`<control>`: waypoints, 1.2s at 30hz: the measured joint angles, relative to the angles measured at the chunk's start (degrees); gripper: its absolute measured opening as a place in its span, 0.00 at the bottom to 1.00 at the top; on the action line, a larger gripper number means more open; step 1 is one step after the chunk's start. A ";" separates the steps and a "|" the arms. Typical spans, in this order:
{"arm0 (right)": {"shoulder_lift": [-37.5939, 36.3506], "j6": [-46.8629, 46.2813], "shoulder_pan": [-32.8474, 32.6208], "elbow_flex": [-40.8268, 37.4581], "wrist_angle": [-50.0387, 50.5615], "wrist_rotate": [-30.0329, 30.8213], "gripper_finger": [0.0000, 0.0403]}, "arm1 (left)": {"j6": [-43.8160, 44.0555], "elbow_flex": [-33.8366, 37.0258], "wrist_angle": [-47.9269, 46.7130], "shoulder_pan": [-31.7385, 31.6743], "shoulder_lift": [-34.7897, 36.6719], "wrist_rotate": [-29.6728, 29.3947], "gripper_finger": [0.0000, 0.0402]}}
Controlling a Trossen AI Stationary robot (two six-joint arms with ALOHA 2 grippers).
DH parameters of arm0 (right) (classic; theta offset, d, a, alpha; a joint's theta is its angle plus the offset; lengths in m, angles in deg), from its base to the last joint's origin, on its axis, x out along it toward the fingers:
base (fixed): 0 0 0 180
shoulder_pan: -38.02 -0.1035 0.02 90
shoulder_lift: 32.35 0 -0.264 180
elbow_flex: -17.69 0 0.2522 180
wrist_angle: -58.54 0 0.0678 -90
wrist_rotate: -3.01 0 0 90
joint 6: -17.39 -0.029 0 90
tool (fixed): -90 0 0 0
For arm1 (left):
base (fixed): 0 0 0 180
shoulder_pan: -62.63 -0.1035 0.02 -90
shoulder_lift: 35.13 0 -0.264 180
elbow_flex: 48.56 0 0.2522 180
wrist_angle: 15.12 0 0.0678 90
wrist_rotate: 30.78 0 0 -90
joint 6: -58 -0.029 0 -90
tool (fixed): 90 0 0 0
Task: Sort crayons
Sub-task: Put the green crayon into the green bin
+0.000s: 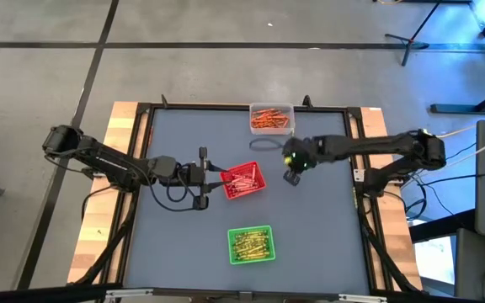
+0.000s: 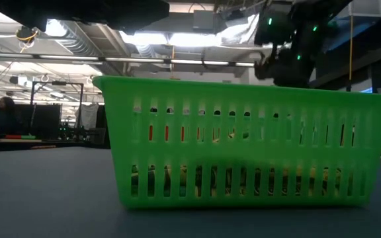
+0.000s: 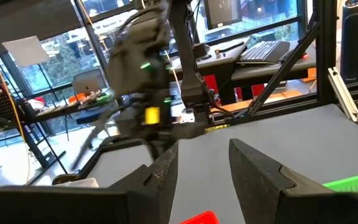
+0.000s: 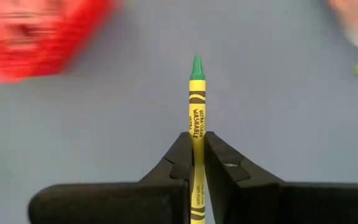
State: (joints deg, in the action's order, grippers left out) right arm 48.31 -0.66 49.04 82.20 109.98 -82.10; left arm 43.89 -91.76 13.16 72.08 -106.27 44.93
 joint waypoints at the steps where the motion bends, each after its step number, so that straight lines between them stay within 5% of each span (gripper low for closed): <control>1: -0.04 -0.20 -2.34 0.00 -1.33 -0.02 0.05 | 0.00 -0.02 0.00 0.00 -0.01 0.00 0.32; 14: 0.87 0.81 -24.60 0.09 -26.58 -3.14 0.06 | 0.04 -0.02 0.00 0.00 0.01 0.00 0.32; 21: 6.86 1.87 -30.21 0.09 -38.46 -8.56 0.06 | 0.07 -0.02 0.02 0.00 0.01 -0.02 0.32; 30: 15.40 1.54 -33.18 0.09 -48.16 -7.04 0.07 | 0.22 -0.02 0.01 -0.02 0.01 0.00 0.32; 36: 17.67 0.00 -33.13 0.21 -48.56 -9.68 0.19 | 0.12 -0.02 0.00 -0.02 0.01 0.00 0.32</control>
State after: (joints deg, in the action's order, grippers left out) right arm 65.98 -0.66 15.91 82.40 61.42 -91.78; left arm 44.01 -91.78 13.16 72.06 -106.26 44.93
